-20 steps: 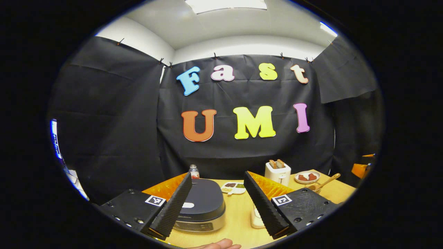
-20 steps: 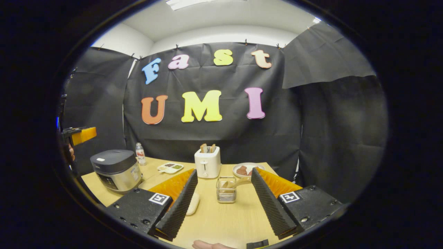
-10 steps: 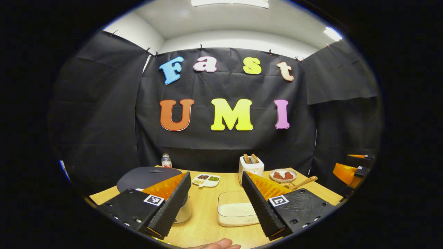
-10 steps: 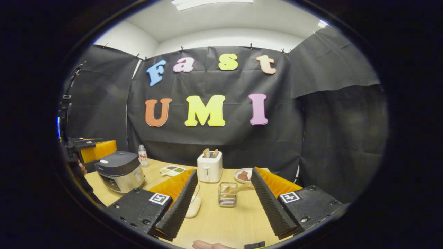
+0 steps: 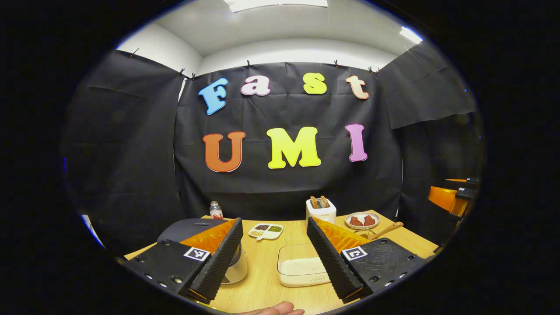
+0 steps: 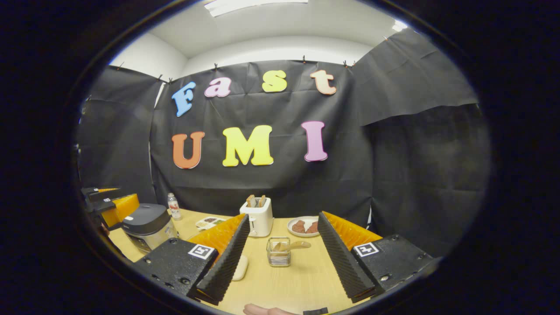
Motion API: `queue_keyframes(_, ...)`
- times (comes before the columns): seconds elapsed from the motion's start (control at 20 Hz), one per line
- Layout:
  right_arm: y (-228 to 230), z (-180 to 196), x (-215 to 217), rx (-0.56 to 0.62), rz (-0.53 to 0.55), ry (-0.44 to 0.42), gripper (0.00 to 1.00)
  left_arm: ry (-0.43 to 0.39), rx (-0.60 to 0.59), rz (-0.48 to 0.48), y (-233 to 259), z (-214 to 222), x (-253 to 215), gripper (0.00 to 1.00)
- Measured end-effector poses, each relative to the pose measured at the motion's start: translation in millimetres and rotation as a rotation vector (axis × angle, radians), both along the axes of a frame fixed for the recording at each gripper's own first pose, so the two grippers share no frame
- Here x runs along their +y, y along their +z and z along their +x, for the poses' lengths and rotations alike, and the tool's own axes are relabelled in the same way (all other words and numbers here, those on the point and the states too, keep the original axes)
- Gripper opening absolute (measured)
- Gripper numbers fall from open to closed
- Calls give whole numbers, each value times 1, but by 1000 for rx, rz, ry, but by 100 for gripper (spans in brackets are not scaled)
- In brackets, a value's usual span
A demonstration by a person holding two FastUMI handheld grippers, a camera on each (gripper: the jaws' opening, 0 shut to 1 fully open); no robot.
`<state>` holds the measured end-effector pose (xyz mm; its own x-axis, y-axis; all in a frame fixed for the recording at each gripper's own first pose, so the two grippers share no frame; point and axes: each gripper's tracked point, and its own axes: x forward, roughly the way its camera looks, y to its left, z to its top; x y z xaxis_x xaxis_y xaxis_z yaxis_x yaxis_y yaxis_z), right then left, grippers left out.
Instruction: Close the left gripper, press the button to open the rice cooker; take a wooden spoon from the chopstick holder with the right hand, scoop a spoonful of rice and pour it into the rice cooker, then put the wooden spoon back into the chopstick holder.
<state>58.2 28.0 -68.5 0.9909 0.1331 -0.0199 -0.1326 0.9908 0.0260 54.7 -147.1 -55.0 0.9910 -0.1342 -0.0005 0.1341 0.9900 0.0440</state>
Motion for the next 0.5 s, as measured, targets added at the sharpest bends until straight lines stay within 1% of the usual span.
queue_keyframes(0.05,6,0,0,-10,0,-3,100,7,-3,-2,0,0,3,95)
queue_keyframes(0.15,9,-1,5,-24,-11,3,94,14,-6,8,2,1,5,95)
queue_keyframes(0.2,7,-1,7,-26,-14,9,94,15,-6,15,2,1,4,95)
queue_keyframes(0.25,5,-1,9,-22,-11,15,100,18,-11,13,4,0,7,96)
queue_keyframes(0.45,-3,6,9,-1,-14,12,100,-8,-15,-32,4,0,6,95)
queue_keyframes(0.5,-4,8,9,2,-16,11,94,2,-22,-34,5,0,9,96)
